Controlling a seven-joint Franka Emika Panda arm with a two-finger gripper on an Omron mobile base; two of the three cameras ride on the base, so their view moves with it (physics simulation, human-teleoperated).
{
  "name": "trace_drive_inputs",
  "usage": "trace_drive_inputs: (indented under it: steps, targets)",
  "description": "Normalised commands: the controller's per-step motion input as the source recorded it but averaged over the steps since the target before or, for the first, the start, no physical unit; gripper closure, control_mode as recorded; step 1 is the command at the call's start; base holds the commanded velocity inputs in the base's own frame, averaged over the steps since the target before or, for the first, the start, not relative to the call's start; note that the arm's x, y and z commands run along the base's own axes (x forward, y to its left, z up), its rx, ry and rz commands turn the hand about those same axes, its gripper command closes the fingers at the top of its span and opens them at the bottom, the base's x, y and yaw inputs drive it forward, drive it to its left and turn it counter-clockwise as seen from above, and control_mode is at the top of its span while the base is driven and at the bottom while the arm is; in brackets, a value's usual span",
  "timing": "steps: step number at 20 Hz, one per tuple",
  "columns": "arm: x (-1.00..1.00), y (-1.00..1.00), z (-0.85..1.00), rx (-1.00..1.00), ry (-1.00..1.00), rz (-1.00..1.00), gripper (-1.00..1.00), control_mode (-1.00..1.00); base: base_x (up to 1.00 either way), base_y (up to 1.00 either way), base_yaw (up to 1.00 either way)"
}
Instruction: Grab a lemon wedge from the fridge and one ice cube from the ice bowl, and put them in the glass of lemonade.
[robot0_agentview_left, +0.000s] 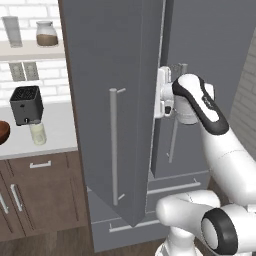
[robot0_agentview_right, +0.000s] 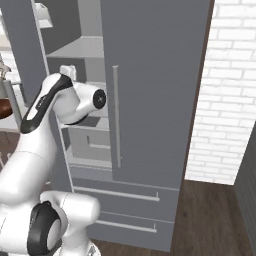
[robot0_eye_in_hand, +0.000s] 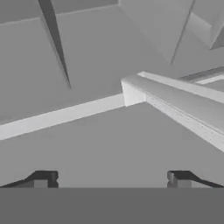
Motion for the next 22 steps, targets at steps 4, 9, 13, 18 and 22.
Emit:
trace_drive_inputs:
  steps: [4, 9, 13, 18, 22]
  targets:
    - [-0.70, 1.00, -0.04, -0.13, -0.14, 0.23, -1.00, -1.00, 0.00, 0.00, 0.00]
    - [-0.55, 1.00, 0.00, -0.08, -0.13, 0.20, -1.00, -1.00, 0.00, 0.00, 0.00]
    - [-0.39, 1.00, 0.00, -0.05, -0.12, 0.17, -1.00, -1.00, 0.00, 0.00, 0.00]
    - [-0.50, 0.51, 0.23, -0.04, -0.39, 0.07, -1.00, -1.00, 0.00, 0.00, 0.00]
    - [-0.52, -0.69, 0.29, -0.01, -0.70, 0.01, -1.00, -1.00, 0.00, 0.00, 0.00]
